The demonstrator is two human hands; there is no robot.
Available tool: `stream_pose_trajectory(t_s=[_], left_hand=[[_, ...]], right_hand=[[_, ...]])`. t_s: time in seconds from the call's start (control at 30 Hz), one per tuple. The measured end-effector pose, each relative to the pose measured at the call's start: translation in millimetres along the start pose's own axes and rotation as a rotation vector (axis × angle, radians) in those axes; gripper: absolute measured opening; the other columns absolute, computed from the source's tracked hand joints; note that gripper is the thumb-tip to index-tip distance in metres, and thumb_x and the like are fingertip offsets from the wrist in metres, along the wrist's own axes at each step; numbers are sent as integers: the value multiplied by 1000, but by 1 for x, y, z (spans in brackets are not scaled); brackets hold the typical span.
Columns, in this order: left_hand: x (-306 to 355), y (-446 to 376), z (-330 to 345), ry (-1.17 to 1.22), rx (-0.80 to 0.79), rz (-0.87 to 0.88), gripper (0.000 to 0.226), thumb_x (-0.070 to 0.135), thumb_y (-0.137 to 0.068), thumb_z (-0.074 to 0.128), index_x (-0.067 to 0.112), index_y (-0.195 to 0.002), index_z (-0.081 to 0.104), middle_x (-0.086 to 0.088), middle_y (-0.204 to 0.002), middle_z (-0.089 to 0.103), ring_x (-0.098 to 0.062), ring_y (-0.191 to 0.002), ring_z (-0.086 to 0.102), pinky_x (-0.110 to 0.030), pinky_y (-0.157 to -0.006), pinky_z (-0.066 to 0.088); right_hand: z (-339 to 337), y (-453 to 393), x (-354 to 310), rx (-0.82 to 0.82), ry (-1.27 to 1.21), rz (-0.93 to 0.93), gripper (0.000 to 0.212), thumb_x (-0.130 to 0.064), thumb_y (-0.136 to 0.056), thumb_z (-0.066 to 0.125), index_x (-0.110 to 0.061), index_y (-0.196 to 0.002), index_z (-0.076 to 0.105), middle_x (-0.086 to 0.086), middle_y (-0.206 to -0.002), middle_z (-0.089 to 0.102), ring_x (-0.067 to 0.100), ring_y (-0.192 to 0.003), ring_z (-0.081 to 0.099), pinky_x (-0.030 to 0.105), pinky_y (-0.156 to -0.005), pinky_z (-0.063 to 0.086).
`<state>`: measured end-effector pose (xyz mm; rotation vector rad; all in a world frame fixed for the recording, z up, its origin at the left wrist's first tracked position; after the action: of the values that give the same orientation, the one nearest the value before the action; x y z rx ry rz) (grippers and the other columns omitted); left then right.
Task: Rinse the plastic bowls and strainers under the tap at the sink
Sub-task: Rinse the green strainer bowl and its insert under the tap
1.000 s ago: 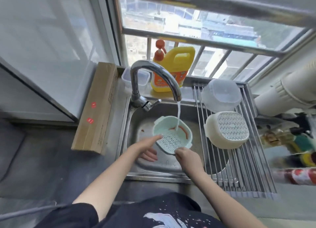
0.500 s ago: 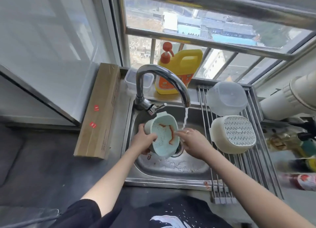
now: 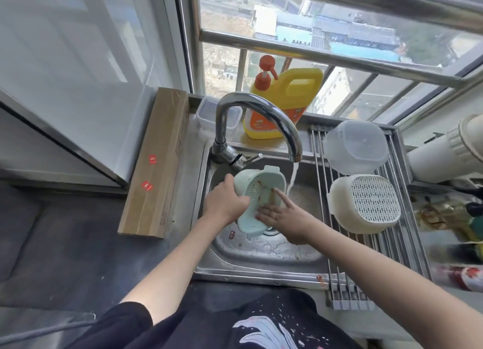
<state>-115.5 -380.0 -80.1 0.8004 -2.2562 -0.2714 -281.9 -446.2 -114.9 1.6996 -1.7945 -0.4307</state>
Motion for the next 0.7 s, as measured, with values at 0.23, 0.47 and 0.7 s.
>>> stream_pose_trajectory(t_s=[0.23, 0.47, 0.7], left_hand=[[17, -2, 0, 5, 34, 74, 34, 31, -75, 58, 15, -95, 36, -6, -90, 57, -29, -77, 50, -33, -64, 33], [16, -3, -1, 36, -11, 57, 32, 29, -75, 60, 13, -95, 40, -5, -85, 57, -30, -77, 53, -33, -63, 35], [17, -5, 3, 46, -46, 37, 29, 27, -76, 58, 13, -96, 43, -5, -84, 57, -33, -79, 54, -33, -64, 36]], right_hand=[[-20, 6, 18, 30, -39, 314, 79, -10, -92, 42, -16, -151, -10, 5, -159, -10, 27, -147, -11, 69, -97, -27], [-20, 13, 33, 39, 50, 443, 78, -13, -91, 43, -11, -153, -5, 11, -161, 4, 28, -148, -4, 59, -89, -40], [-14, 15, 31, 57, -100, 243, 67, -11, -89, 50, -18, -150, 24, 3, -157, 26, 22, -148, 8, 45, -113, -15]])
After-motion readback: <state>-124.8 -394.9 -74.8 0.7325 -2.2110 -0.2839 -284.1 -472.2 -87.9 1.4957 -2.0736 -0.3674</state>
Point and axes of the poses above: each hand's wrist, its own y-axis away from the middle knuckle, its own z-axis out of the palm, x = y × z, the point moved 4 cm from there along -y, towards the middle knuckle
